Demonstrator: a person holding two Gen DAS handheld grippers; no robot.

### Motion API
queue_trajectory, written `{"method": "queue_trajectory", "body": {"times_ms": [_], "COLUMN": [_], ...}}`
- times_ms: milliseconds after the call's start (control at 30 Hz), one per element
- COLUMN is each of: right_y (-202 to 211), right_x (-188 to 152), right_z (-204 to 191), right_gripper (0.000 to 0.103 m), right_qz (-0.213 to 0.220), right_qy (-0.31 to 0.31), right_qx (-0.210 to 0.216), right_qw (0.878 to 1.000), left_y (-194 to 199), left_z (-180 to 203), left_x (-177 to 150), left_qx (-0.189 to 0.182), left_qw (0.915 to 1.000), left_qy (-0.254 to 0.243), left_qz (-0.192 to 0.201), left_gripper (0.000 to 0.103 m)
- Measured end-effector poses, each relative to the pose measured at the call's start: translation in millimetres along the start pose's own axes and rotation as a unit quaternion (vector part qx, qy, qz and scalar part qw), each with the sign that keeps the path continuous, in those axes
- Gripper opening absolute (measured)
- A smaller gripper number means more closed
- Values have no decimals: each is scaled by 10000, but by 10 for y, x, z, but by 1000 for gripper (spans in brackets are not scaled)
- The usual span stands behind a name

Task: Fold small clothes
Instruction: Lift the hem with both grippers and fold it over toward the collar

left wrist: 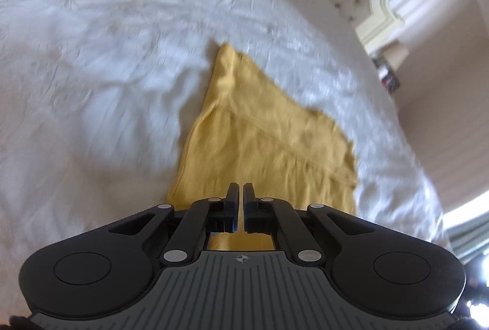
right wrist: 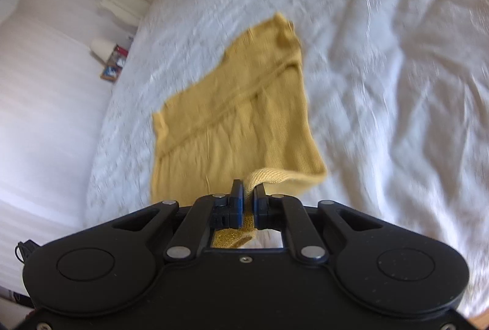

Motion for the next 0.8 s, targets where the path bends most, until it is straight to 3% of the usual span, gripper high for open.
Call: {"method": "queue_trajectory", "body": {"times_ms": [167,300,333,367,467,667,800], "right_y": [-180,-340,-375,-409,-498,-647,-723], "right_x": [417,561,578,590,612,670,708], "right_z": [-95,-111,-111,-107,-88,12,72], "right_gripper": [14,14,14,14,14,14,14], "right_qz": [104,-24,-54,-88,-228,-508,-665], "right_qy": [147,255,258,263,298,200,153], "right_qx": [-32,-89,-96,-100,-108,-3,66], "right_qw": [9998,9996,9996,9996,9992,9985,9976], "left_y": [-63,-225,-266,-319,-408,-523,-606], "left_z": [146,202,190,174,76,-164,-229], "left_x": [486,564,523,452,177,-483,-726], "left_qx": [103,616,705,779,918,1297,1516], "left_qw": [9994,9968,9958,9948,9939,9887,9835], "left_qy": [-31,-490,-582,-649,-560,76,177], "left_qz": [336,116,26,-79,-255,-748,-968], "left_gripper": [3,5,12,27,46,59,65]}}
Point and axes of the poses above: each gripper's, at about its wrist camera, not at the fingertips, and y roughly against the way its jaws point, z to its right, x to its top, the point moved 7 cm from there along -y, roughly the way its jaws point, and after that the axes turned 15 degrees about -z, right-handed, at the moved point
